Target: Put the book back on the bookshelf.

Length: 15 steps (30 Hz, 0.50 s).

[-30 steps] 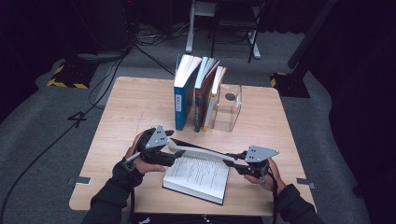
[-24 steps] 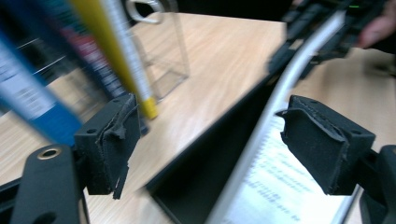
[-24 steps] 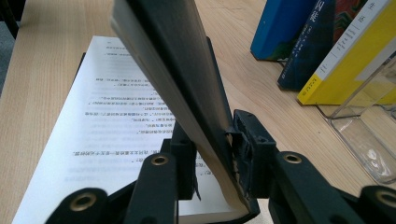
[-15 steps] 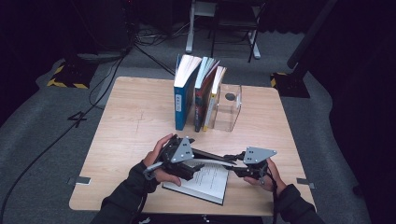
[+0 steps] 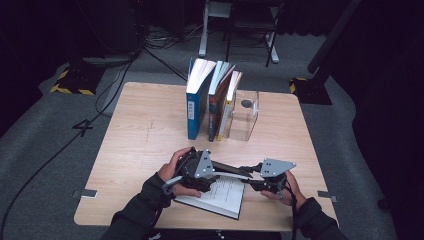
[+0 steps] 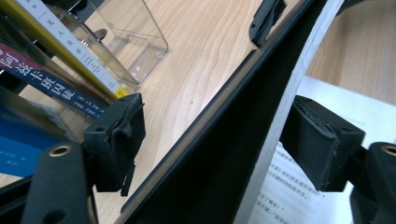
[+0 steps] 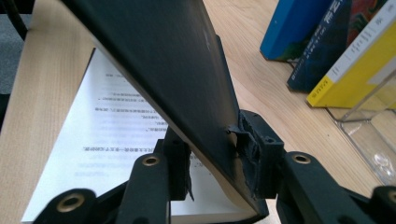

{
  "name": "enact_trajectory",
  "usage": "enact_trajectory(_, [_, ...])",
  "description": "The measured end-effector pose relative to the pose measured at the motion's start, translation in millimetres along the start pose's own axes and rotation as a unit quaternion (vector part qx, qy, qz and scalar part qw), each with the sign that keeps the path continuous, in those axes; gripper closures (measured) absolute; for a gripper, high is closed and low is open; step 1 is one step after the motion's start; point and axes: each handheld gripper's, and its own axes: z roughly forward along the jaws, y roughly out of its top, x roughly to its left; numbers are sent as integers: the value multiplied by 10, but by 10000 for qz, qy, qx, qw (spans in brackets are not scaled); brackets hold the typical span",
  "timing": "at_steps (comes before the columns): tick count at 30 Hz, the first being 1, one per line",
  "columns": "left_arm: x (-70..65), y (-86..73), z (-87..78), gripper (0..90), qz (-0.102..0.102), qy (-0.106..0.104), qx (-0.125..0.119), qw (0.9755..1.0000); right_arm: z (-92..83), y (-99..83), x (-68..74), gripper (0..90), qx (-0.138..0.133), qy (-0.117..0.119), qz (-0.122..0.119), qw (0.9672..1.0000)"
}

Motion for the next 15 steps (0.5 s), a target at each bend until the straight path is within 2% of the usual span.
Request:
enact_trajectory(1, [1,-3,-13,285,24,-45,66,10000,0,7,7,656,26,-2,-47,10000])
enact_trajectory(2, [5,-6,-23,333,59,-78,102,9999,1,9,12,656,29,-8,-49,10000])
enact_trajectory(3, [12,-15,-41,460,85,-180,113,9997,3,8,14,654,27,-16,-52,10000])
enact_trajectory(4, [12,-15,-41,528,85,-180,113,9997,3,8,14,654,27,-16,-52,10000])
enact_trajectory(5, [2,-22,-45,555,135,-237,153,9995,8,6,11,638,34,-5,-41,10000])
enact_trajectory(9, [-26,-20,-41,594,250,-194,151,9994,16,-2,15,628,64,-46,-43,10000])
enact_trajectory(11, [-35,-20,-35,601,266,-163,132,9994,17,-5,13,584,67,-229,-113,9997])
enact_trajectory(12, [-35,-19,-33,601,256,-155,121,9995,15,-9,8,592,66,-253,-121,9996])
enact_trajectory(13, [-25,-15,-25,595,206,-176,85,9996,7,-18,9,657,22,-261,-144,9996])
enact_trajectory(15, [-21,-12,-20,587,165,-177,66,9997,1,-17,16,662,22,-284,-184,9994])
